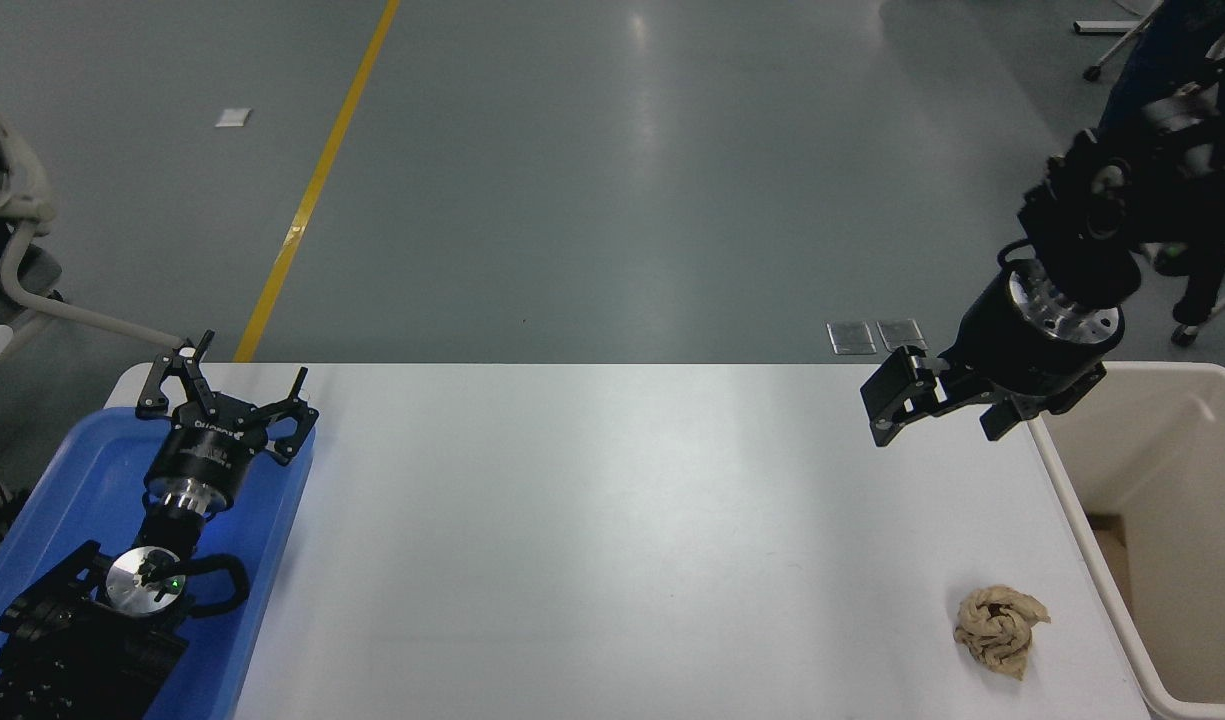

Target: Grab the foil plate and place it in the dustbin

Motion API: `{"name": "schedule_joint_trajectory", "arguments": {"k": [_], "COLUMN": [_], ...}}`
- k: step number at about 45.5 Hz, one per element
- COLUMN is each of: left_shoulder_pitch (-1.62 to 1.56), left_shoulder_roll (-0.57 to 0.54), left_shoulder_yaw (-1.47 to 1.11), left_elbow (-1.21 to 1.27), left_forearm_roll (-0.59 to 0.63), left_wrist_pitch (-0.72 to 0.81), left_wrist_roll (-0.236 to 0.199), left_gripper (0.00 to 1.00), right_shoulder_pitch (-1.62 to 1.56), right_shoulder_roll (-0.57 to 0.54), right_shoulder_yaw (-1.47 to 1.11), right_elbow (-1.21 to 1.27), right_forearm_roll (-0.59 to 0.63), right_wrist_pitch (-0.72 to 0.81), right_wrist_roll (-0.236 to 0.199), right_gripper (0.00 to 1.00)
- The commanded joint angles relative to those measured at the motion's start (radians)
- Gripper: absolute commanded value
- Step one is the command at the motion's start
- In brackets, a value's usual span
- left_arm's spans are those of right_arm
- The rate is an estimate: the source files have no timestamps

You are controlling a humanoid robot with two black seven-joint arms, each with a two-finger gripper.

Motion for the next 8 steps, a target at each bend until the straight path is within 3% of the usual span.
{"name": "schedule_joint_trajectory", "arguments": {"k": [1,8], "left_shoulder_pitch": [0.002,0.002], "left_shoulder_roll": [0.000,0.000], "left_shoulder_yaw": [-0.002,-0.002], "left_elbow": [0.001,0.001], "left_forearm_roll": [-0.001,-0.001], "left_wrist_pitch": [0.000,0.000], "left_wrist_roll": [-0.001,-0.001], "left_gripper": [0.99,0.99], "right_shoulder_pitch": [0.064,0.071], "right_shoulder_roll": [0.070,0.071], "right_shoulder_yaw": [-0.006,-0.004], "right_elbow": [0.019,0.022], "right_forearm_roll": [0.059,0.061], "right_wrist_pitch": [0.041,0.041], "right_wrist_roll": [0.000,0.000], "right_gripper": [1.00,1.00]}}
